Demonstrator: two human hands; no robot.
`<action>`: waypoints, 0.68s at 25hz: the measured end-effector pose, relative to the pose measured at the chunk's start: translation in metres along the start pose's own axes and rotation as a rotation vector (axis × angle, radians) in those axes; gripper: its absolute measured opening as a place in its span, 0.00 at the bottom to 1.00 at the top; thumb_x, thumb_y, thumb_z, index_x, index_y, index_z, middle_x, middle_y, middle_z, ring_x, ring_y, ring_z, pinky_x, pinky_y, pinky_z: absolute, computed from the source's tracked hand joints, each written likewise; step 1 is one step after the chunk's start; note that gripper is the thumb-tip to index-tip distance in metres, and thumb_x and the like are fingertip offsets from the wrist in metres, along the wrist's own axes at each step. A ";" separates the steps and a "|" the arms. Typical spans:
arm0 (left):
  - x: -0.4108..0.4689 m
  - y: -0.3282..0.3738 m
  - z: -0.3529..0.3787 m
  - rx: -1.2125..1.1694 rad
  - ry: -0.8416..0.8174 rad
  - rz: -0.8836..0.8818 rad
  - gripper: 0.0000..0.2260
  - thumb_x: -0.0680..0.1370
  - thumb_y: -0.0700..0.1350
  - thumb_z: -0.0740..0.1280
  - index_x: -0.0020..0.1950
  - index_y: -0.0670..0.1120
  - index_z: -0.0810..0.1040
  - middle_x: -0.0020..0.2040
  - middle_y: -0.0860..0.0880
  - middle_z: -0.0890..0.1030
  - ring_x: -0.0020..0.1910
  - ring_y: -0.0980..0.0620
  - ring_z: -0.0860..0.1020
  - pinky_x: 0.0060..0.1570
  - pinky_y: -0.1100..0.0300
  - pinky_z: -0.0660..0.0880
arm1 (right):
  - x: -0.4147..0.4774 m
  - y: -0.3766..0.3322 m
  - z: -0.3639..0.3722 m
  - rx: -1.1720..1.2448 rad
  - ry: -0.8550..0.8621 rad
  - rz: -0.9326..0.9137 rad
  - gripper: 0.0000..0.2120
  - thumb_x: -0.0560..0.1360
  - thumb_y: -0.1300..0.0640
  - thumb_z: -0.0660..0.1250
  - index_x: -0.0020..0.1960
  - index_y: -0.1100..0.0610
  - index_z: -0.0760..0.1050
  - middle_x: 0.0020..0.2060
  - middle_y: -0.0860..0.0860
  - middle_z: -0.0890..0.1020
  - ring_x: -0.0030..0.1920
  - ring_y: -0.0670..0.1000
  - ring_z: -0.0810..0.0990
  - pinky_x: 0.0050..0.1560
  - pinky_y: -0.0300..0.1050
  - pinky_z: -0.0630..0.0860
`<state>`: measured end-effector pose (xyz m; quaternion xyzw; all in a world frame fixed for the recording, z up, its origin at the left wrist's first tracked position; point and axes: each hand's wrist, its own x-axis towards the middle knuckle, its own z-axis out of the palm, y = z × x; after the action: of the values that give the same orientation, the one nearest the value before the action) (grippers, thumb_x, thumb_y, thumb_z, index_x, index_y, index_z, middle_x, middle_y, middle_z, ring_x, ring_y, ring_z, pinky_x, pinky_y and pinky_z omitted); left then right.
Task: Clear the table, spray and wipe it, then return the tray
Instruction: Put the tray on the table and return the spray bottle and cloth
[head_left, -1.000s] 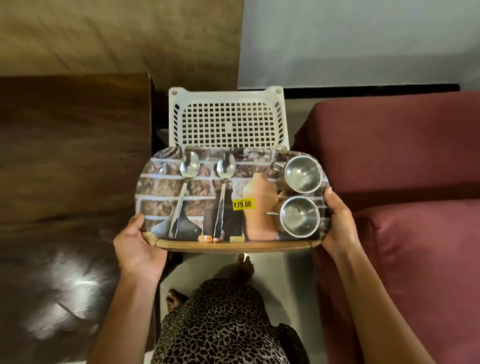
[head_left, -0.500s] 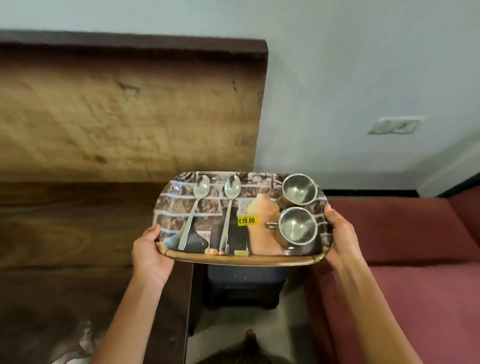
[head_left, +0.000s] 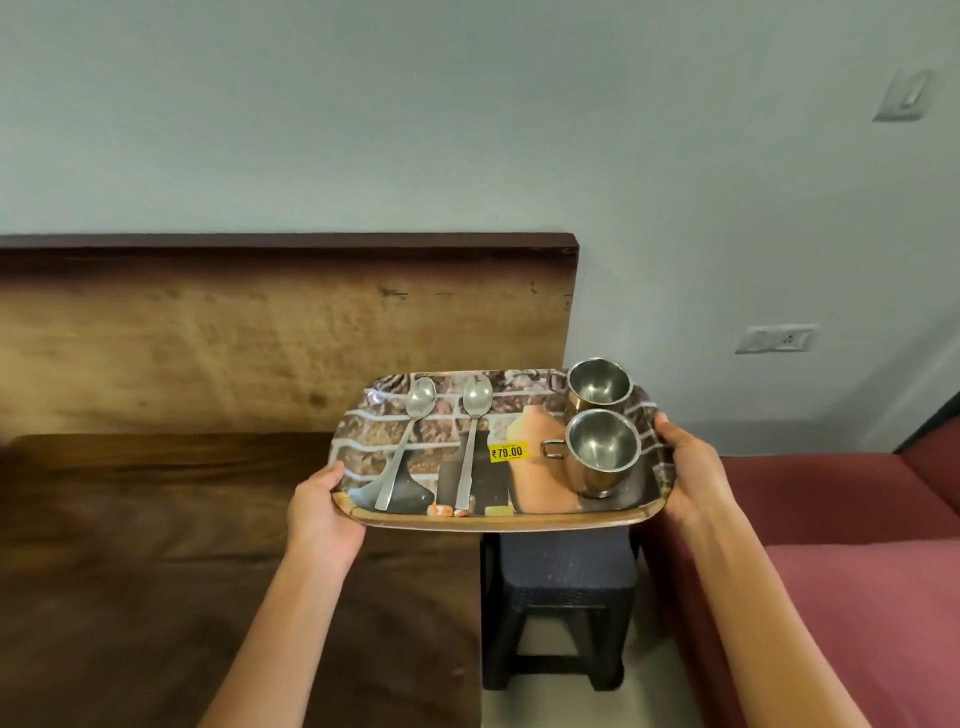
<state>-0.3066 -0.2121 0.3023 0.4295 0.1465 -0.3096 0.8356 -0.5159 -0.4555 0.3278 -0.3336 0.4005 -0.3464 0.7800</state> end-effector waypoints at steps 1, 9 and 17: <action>-0.012 0.012 -0.016 0.007 0.003 0.011 0.15 0.79 0.39 0.57 0.66 0.39 0.70 0.60 0.39 0.77 0.52 0.41 0.78 0.42 0.48 0.76 | -0.020 0.008 0.007 -0.003 -0.003 0.011 0.10 0.79 0.59 0.61 0.45 0.62 0.77 0.34 0.54 0.84 0.39 0.52 0.83 0.44 0.51 0.79; -0.074 0.085 -0.116 0.052 0.008 0.132 0.15 0.81 0.38 0.53 0.66 0.42 0.71 0.60 0.40 0.77 0.56 0.42 0.77 0.48 0.49 0.75 | -0.117 0.073 0.062 -0.025 -0.044 0.053 0.08 0.79 0.60 0.60 0.46 0.63 0.75 0.27 0.50 0.83 0.28 0.47 0.82 0.26 0.40 0.78; -0.059 0.147 -0.173 0.042 0.105 0.189 0.15 0.81 0.39 0.54 0.65 0.41 0.71 0.60 0.42 0.77 0.54 0.44 0.78 0.49 0.50 0.75 | -0.104 0.148 0.134 -0.045 -0.109 0.117 0.08 0.78 0.60 0.61 0.48 0.63 0.77 0.33 0.52 0.85 0.34 0.48 0.84 0.33 0.42 0.80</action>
<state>-0.2540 0.0152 0.3230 0.4746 0.1424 -0.2095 0.8429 -0.4063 -0.2595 0.3125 -0.3455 0.3842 -0.2725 0.8116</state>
